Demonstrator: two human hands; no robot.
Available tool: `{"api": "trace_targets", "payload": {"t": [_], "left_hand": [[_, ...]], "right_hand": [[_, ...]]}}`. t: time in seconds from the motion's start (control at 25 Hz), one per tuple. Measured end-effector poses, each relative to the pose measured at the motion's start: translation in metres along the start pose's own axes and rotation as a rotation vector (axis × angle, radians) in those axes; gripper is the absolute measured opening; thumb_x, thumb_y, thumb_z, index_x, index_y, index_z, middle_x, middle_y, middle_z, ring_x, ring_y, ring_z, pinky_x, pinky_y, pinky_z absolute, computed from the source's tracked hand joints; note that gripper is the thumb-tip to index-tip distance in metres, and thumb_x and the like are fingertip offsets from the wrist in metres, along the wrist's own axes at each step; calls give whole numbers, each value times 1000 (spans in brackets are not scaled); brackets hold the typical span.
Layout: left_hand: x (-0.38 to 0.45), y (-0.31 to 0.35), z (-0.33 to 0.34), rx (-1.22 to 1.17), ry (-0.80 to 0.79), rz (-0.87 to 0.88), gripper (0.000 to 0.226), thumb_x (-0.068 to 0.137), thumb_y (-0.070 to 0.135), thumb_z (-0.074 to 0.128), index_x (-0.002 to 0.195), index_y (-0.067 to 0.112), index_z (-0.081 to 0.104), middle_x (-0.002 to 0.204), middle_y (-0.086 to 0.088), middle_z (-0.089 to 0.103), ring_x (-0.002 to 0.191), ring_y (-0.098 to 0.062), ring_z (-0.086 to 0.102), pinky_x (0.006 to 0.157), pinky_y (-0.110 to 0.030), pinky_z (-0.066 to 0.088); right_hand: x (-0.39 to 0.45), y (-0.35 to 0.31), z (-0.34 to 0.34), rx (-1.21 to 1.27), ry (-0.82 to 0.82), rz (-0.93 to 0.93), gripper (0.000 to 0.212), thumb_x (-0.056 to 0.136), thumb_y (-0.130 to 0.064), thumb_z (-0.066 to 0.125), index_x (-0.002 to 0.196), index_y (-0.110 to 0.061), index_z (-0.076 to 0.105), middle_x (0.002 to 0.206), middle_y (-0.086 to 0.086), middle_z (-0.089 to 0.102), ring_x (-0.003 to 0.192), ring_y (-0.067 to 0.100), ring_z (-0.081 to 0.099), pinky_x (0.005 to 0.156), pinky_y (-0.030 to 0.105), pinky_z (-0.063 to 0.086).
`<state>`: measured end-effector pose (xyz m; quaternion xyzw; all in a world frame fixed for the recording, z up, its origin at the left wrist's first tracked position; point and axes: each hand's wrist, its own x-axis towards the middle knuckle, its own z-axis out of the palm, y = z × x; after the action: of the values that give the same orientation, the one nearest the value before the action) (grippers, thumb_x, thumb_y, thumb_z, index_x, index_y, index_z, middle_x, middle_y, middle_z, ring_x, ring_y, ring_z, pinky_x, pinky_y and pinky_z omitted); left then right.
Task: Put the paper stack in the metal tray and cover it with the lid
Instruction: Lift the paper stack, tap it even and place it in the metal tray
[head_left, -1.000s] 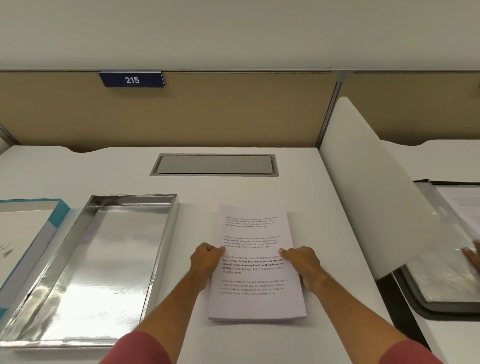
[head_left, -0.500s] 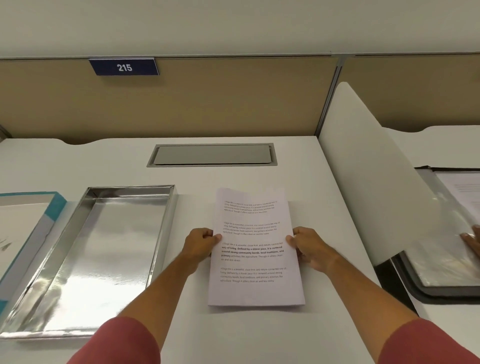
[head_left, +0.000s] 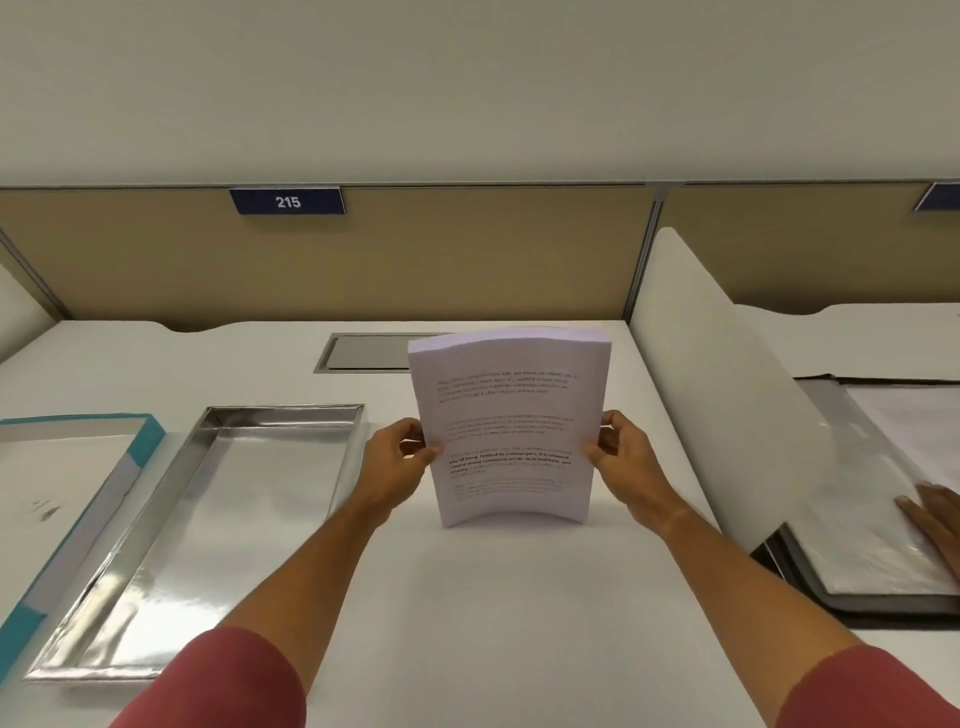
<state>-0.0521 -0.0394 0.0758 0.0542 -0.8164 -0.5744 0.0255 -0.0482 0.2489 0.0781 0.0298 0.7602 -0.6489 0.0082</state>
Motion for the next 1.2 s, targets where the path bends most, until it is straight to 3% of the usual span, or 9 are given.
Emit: {"api": "trace_targets", "payload": {"t": [0.16, 0.4, 0.72, 0.92, 1.2], "left_hand": [[2, 17, -2, 26, -8, 99, 23, 86, 25, 68, 107, 27, 60, 104, 8, 67, 87, -13, 66, 70, -26, 53], [2, 24, -2, 66, 23, 143, 22, 89, 18, 65, 110, 15, 63, 110, -4, 69, 95, -27, 66, 84, -45, 57], [-1, 15, -4, 35, 47, 120, 19, 86, 16, 69, 103, 11, 64, 101, -4, 70, 93, -27, 67, 84, -42, 58], [3, 10, -8, 6, 65, 113, 15, 84, 15, 71, 98, 16, 65, 95, 2, 71, 88, -20, 69, 76, -32, 59], [5, 8, -7, 26, 58, 92, 14, 82, 16, 74, 93, 21, 66, 92, 7, 71, 85, -12, 69, 64, -13, 52]], "right_hand": [[-1, -8, -6, -49, 2, -71, 30, 92, -5, 64, 120, -14, 62, 114, 2, 71, 106, 20, 67, 91, 35, 57], [-1, -15, -6, -91, 22, -101, 32, 91, -3, 64, 123, -10, 63, 116, 7, 71, 107, 28, 66, 94, 41, 55], [3, -11, -12, -86, 28, -92, 22, 89, -3, 66, 111, -6, 65, 110, 8, 72, 103, 28, 68, 94, 43, 56], [10, -13, -16, -95, 4, -104, 20, 86, -6, 71, 105, -10, 68, 102, 1, 75, 98, 21, 70, 86, 31, 59], [9, 0, -24, -104, -13, -56, 21, 82, -6, 77, 102, -11, 71, 98, 3, 76, 95, 22, 72, 89, 37, 58]]}}
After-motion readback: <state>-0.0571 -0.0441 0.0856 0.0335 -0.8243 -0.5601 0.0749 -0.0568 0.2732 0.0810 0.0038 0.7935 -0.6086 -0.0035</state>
